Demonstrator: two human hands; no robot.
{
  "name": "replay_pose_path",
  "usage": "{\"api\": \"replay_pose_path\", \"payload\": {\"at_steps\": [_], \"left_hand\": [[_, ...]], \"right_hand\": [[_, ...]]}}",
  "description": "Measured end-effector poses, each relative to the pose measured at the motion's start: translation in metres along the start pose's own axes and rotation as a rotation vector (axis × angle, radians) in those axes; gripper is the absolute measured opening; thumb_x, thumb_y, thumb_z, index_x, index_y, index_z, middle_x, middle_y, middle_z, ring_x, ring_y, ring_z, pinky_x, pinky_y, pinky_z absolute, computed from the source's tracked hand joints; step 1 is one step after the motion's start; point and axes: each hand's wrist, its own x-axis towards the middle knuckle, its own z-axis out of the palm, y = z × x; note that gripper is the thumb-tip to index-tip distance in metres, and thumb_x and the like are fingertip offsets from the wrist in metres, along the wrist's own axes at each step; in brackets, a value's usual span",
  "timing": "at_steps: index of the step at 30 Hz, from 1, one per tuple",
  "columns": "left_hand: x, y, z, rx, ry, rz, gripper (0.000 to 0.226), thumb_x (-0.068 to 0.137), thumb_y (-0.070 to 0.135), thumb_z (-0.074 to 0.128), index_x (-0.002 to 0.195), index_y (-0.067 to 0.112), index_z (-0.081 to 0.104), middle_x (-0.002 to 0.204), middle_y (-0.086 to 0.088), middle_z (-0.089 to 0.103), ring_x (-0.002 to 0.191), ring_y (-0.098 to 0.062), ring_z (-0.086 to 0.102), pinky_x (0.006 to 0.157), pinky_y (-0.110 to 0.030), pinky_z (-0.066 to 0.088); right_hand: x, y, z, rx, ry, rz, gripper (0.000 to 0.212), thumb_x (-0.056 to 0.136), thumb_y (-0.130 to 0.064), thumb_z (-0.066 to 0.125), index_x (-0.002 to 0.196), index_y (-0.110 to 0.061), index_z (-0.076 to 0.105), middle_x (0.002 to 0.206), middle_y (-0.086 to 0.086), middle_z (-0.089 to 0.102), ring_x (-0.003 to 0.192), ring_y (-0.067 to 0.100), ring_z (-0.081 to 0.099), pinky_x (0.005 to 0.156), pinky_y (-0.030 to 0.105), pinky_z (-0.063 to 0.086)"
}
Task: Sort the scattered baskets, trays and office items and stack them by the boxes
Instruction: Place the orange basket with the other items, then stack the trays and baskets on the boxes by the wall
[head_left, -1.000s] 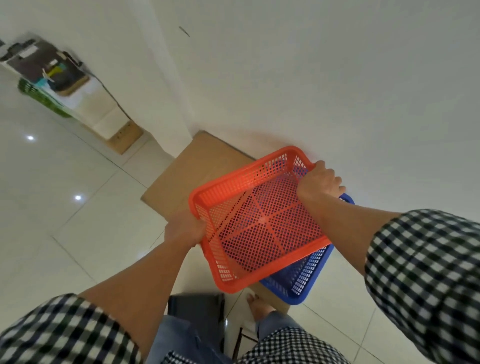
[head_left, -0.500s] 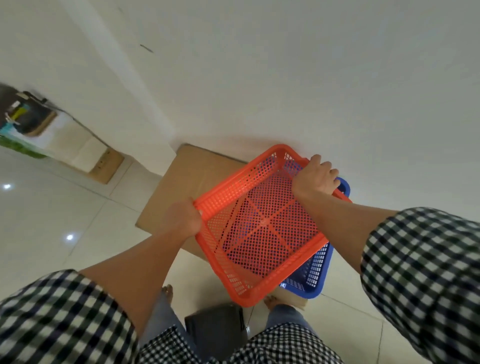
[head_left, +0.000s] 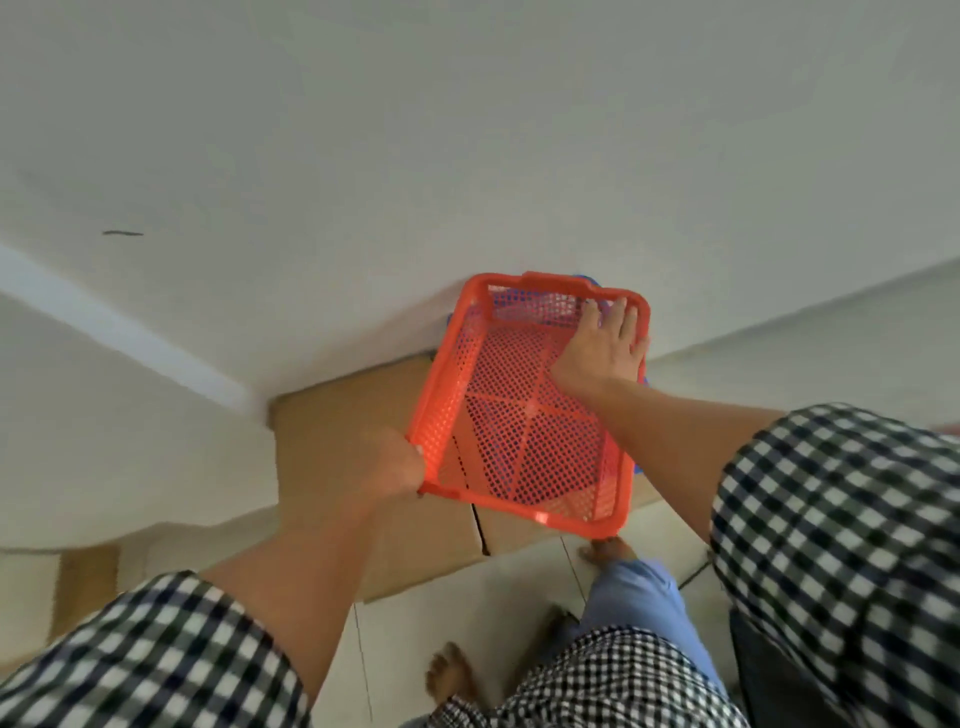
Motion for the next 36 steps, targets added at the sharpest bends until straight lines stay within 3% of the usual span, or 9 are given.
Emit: {"api": "replay_pose_path", "payload": {"at_steps": [2,3,7,11,18,24,29,32,36], "left_hand": [[-0.007,0.007,0.007,-0.063,-0.001,-0.02,0.021,0.104,0.005,0.047,0.089,-0.004,0.059,0.084,-0.021,0.064,0.076,-0.031,0.061,0.037,-0.021,0.045],[-0.009,0.011,0.011,-0.108,-0.014,-0.034,0.022,0.103,0.003,0.047,0.085,-0.004,0.058,0.086,-0.022,0.064,0.076,-0.033,0.061,0.041,-0.025,0.048],[-0.016,0.019,0.025,-0.199,-0.08,-0.054,0.021,0.101,0.001,0.048,0.114,-0.011,0.059,0.121,-0.027,0.064,0.1,-0.043,0.068,0.047,-0.035,0.054],[-0.021,0.024,0.039,-0.245,-0.154,-0.037,0.019,0.099,0.005,0.051,0.114,-0.003,0.061,0.122,-0.022,0.066,0.094,-0.038,0.071,0.062,-0.043,0.058],[-0.014,0.033,0.066,-0.229,-0.318,-0.063,0.029,0.102,0.0,0.037,0.124,-0.003,0.056,0.103,-0.021,0.07,0.05,-0.02,0.066,0.038,-0.025,0.052],[-0.004,0.041,0.073,-0.276,-0.315,-0.09,0.023,0.105,0.006,0.044,0.122,-0.007,0.053,0.087,-0.022,0.069,0.051,-0.021,0.066,0.041,-0.027,0.055],[-0.004,0.043,0.083,-0.301,-0.283,-0.095,0.029,0.105,0.012,0.051,0.127,-0.007,0.048,0.1,-0.027,0.066,0.05,-0.022,0.062,0.036,-0.025,0.051],[-0.002,0.038,0.088,-0.186,-0.277,-0.095,0.034,0.106,0.019,0.05,0.125,-0.008,0.048,0.086,-0.024,0.067,0.04,-0.019,0.06,0.041,-0.028,0.052],[0.004,0.034,0.086,-0.049,-0.305,-0.069,0.029,0.104,0.017,0.049,0.126,-0.002,0.055,0.107,-0.021,0.071,0.06,-0.023,0.066,0.051,-0.029,0.056]], "right_hand": [[-0.025,0.014,0.0,-0.005,-0.001,0.127,0.085,0.086,-0.023,0.059,0.159,-0.016,0.017,0.168,0.018,0.002,0.155,0.034,0.0,0.121,0.057,0.006],[-0.038,0.022,0.001,-0.009,0.005,0.198,0.084,0.085,-0.024,0.061,0.157,-0.015,0.021,0.166,0.019,0.008,0.154,0.036,0.008,0.121,0.057,0.013],[-0.081,0.048,0.01,0.081,0.02,0.495,0.061,0.079,-0.023,0.06,0.137,-0.015,0.042,0.14,0.014,0.038,0.13,0.035,0.04,0.104,0.048,0.037],[-0.103,0.07,0.017,0.291,0.0,0.665,0.056,0.081,-0.018,0.059,0.133,-0.012,0.039,0.132,0.018,0.042,0.118,0.04,0.052,0.089,0.045,0.044],[-0.088,0.088,0.001,0.57,0.119,0.662,0.043,0.086,-0.01,0.053,0.126,-0.01,0.037,0.114,0.02,0.063,0.1,0.04,0.065,0.082,0.044,0.055],[-0.071,0.087,-0.002,0.615,0.078,0.635,0.042,0.087,-0.007,0.051,0.128,-0.009,0.037,0.111,0.017,0.061,0.098,0.038,0.064,0.079,0.045,0.056],[-0.067,0.09,0.009,0.617,0.091,0.642,0.042,0.084,-0.004,0.052,0.123,-0.011,0.039,0.098,0.012,0.06,0.088,0.034,0.06,0.073,0.04,0.049],[-0.066,0.093,0.013,0.571,-0.034,0.669,0.045,0.087,-0.01,0.053,0.129,-0.009,0.04,0.12,0.018,0.055,0.106,0.038,0.06,0.089,0.043,0.053],[-0.061,0.09,0.013,0.527,-0.213,0.658,0.052,0.09,-0.019,0.053,0.138,-0.002,0.039,0.133,0.017,0.049,0.116,0.034,0.056,0.098,0.044,0.053]]}}
